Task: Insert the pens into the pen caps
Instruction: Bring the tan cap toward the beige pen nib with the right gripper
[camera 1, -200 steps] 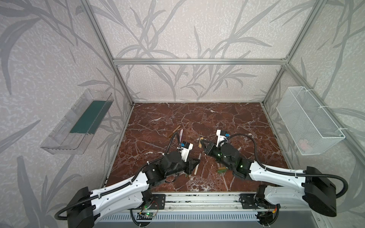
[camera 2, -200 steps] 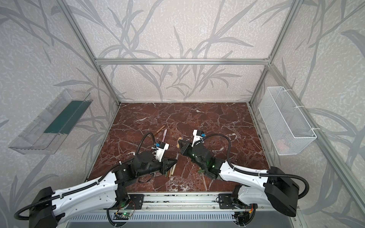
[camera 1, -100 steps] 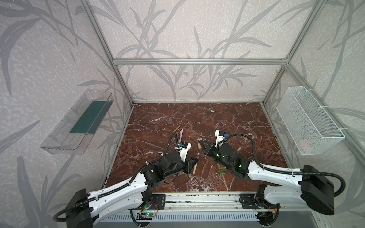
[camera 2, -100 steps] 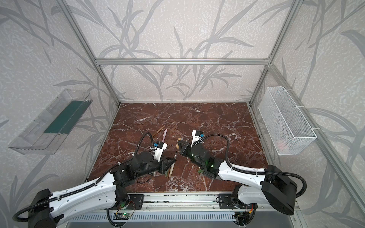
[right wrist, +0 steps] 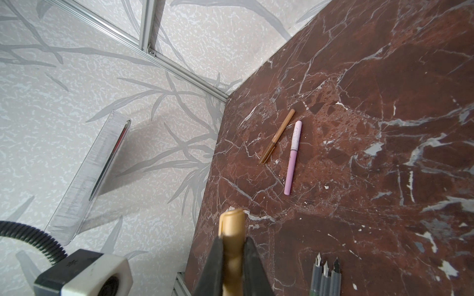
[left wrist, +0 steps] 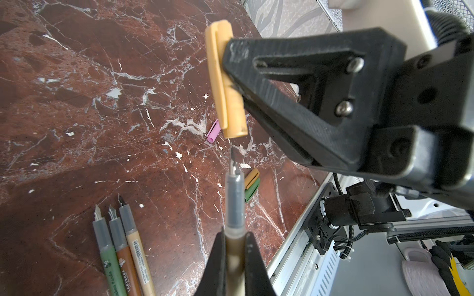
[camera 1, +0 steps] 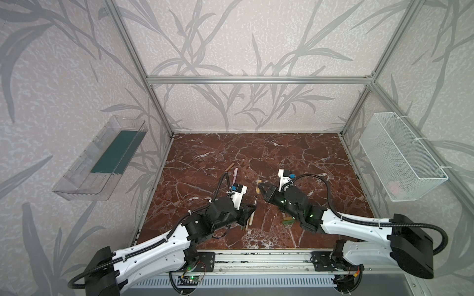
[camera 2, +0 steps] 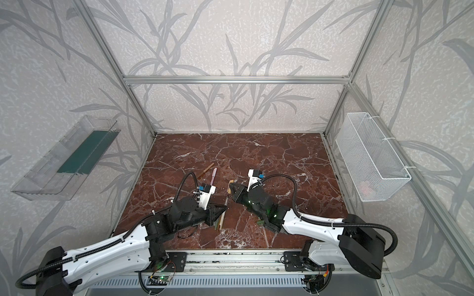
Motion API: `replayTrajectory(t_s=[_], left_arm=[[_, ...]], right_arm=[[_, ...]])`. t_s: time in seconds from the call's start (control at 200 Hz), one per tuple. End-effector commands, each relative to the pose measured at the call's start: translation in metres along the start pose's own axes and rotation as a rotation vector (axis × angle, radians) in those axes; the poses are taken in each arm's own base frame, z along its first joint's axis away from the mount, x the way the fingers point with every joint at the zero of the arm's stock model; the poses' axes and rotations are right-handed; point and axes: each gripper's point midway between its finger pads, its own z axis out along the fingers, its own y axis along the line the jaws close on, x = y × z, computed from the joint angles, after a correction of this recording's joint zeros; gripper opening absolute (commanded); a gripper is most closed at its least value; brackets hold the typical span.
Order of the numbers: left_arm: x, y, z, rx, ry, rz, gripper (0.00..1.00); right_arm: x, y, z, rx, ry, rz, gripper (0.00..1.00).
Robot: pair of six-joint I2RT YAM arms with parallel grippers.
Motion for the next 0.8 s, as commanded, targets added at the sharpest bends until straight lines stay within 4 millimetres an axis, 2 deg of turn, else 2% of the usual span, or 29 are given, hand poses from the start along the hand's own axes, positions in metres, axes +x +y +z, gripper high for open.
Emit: replayTrajectory(t_s=[0.0, 0.315, 0.335, 0.455, 0.795], left_arm=[[-0.013, -0.006, -0.005, 0.002, -0.034, 0.01, 0.0], [-0.015, -0.003, -0.005, -0.015, -0.043, 0.01, 0.0], [-0.015, -0.001, -0.005, -0.021, -0.046, 0.008, 0.0], [-0.019, 0.007, -0.006, -0.063, -0.059, -0.004, 0.0], [-0.025, 0.019, -0.008, -0.09, -0.08, -0.049, 0.0]], right_arm=[[0.002, 0.009, 0.004, -0.028, 0.004, 0.007, 0.0], [0.006, 0.009, 0.01, -0.027, 0.017, 0.007, 0.0], [0.016, 0.014, 0.008, -0.04, 0.04, -0.001, 0.0], [0.023, 0.014, 0.006, -0.037, 0.048, -0.014, 0.0], [0.023, 0.012, -0.001, -0.027, 0.038, -0.029, 0.0]])
